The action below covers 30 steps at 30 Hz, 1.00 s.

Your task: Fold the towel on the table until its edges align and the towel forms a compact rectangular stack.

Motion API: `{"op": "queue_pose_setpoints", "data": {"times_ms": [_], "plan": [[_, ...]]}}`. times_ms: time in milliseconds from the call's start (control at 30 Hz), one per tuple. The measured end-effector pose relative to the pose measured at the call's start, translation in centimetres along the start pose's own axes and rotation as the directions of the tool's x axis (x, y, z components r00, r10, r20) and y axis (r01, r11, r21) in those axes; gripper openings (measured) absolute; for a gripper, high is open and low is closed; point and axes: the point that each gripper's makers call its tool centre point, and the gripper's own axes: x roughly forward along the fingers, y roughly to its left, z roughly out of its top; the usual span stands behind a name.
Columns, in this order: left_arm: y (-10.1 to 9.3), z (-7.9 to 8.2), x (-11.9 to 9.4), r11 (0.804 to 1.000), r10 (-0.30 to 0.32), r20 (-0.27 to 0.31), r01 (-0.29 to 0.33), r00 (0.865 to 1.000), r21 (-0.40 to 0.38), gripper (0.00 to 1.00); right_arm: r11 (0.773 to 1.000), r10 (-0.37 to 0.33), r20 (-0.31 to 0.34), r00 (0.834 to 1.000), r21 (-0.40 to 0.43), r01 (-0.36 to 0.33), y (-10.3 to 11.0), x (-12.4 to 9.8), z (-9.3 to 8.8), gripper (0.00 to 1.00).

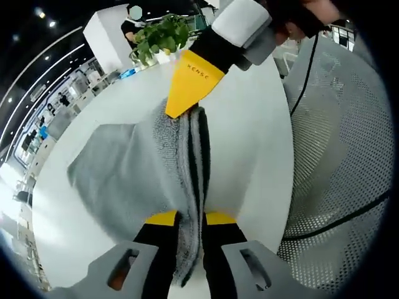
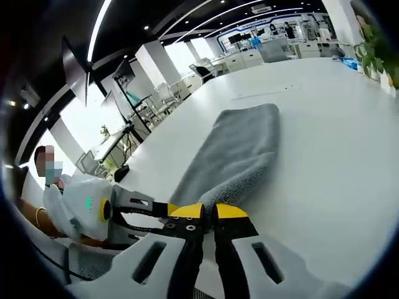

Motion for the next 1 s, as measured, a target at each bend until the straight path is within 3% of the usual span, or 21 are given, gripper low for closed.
{"op": "queue_pose_setpoints", "data": {"times_ms": [100, 167, 233, 400, 500, 567, 633, 833, 933, 1000], "plan": [[0.5, -0.5, 0.4, 1.0, -0.01, 0.006, 0.01, 1.0, -0.016, 0.08, 1.0, -0.007, 0.0, 1.0, -0.006, 0.007, -0.4, -0.1, -0.1, 0.03], [0.5, 0.3, -0.4, 1.0, -0.018, 0.009, 0.018, 1.0, -0.017, 0.07, 1.0, -0.007, -0.005, 1.0, -0.029, 0.007, -0.6, -0.2, -0.2, 0.04], [0.7, -0.1, -0.1, 1.0, -0.022, 0.01, 0.022, 1.0, -0.013, 0.07, 0.999, -0.012, -0.013, 1.0, -0.051, 0.011, -0.9, -0.4, -0.5, 0.05], [0.7, 1.9, -1.2, 0.999, -0.038, 0.019, 0.039, 0.999, -0.002, 0.06, 0.998, -0.044, -0.016, 0.999, -0.035, 0.043, -2.0, -0.9, -1.2, 0.1], [1.2, 2.7, -1.4, 0.996, -0.046, 0.045, 0.049, 0.998, -0.076, 0.06, 0.997, -0.043, -0.009, 0.999, -0.067, 0.042, -2.0, -1.5, -1.4, 0.15], [1.7, 2.8, -1.3, 0.995, -0.044, 0.055, 0.048, 0.998, -0.084, 0.06, 0.995, -0.062, -0.015, 0.998, -0.075, 0.06, -2.2, -1.8, -1.5, 0.21], [2.2, 3.6, -1.8, 0.995, -0.04, 0.063, 0.046, 0.997, -0.091, 0.05, 0.978, -0.089, -0.005, 0.996, -0.192, 0.087, -2.6, -2.4, -1.3, 0.26], [2.8, 4.9, -2.1, 0.994, -0.037, 0.064, 0.043, 0.997, -0.104, 0.05, 0.929, -0.074, 0.006, 0.997, -0.363, 0.072, -1.6, -2.8, -1.5, 0.36], [2.8, 5.4, -2.3, 0.991, -0.045, 0.072, 0.054, 0.996, -0.123, 0.05, 0.882, -0.081, -0.006, 0.997, -0.467, 0.069, -1.1, -2.5, -2.2, 0.41], [2.8, 5.8, -2.5, 0.99, -0.048, 0.078, 0.058, 0.996, -0.128, 0.05, 0.858, -0.123, 0.027, 0.992, -0.499, 0.12, -1.5, -2.2, -2.1, 0.44]]}}
